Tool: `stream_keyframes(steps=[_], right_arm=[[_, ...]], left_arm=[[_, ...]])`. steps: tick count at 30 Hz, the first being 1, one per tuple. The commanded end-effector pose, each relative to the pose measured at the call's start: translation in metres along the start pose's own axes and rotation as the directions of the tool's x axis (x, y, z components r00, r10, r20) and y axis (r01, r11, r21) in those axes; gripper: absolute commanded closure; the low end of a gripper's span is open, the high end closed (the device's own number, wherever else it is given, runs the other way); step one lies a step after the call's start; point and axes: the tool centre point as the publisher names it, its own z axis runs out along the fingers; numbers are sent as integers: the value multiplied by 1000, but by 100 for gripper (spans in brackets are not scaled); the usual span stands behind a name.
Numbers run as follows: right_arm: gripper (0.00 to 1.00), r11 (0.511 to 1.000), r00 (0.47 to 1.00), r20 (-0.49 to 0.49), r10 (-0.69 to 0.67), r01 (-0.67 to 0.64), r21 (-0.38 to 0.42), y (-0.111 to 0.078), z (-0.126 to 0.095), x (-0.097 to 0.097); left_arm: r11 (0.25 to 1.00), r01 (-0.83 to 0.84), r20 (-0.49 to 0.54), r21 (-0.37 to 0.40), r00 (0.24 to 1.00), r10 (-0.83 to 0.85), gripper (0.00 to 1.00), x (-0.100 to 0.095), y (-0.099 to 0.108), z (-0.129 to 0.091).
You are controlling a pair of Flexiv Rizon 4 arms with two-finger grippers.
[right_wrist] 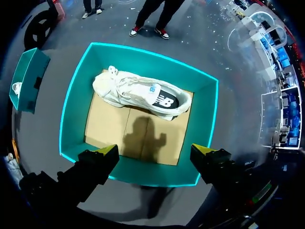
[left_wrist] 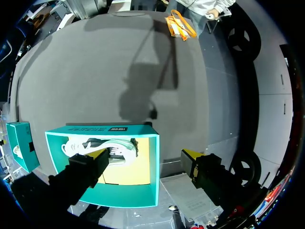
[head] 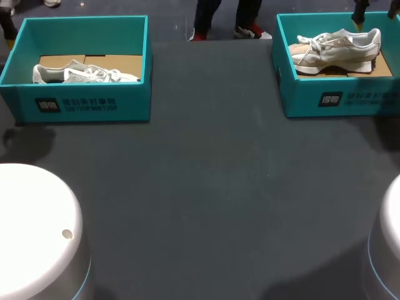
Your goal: Take the shoe out of the shoebox, open the shoe tongue, remove and reinsert the insole, then place the shoe into the shoebox
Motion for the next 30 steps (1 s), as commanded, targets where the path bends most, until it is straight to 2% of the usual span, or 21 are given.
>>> stream_keyframes(steps=[1,7,9,10,22,25,30], right_arm=[[0,999,999,-1,44,-44,0,15,29,-13],[0,995,994,29,105,-105,3,32,51,-26],[0,993,990,81,115,-116,12,36,58,-30],[0,992,990,74,121,-123,19,37,63,-33],[0,992,990,74,121,-123,19,37,63,-33],[0,987,985,72,158,-159,14,41,80,-40],[0,976,970,121,213,-216,14,46,97,-46]], left_arm=[[1000,-1,-3,0,1000,1,0,0,0,-1],[1000,-1,-3,0,1000,1,0,0,0,-1],[1000,-1,-3,0,1000,1,0,0,0,-1],[1000,-1,-3,0,1000,1,0,0,0,-1],[1000,-1,-3,0,1000,1,0,0,0,-1],[1000,-1,-3,0,1000,1,0,0,0,-1],[1000,-1,-3,0,1000,1,0,0,0,-1]])
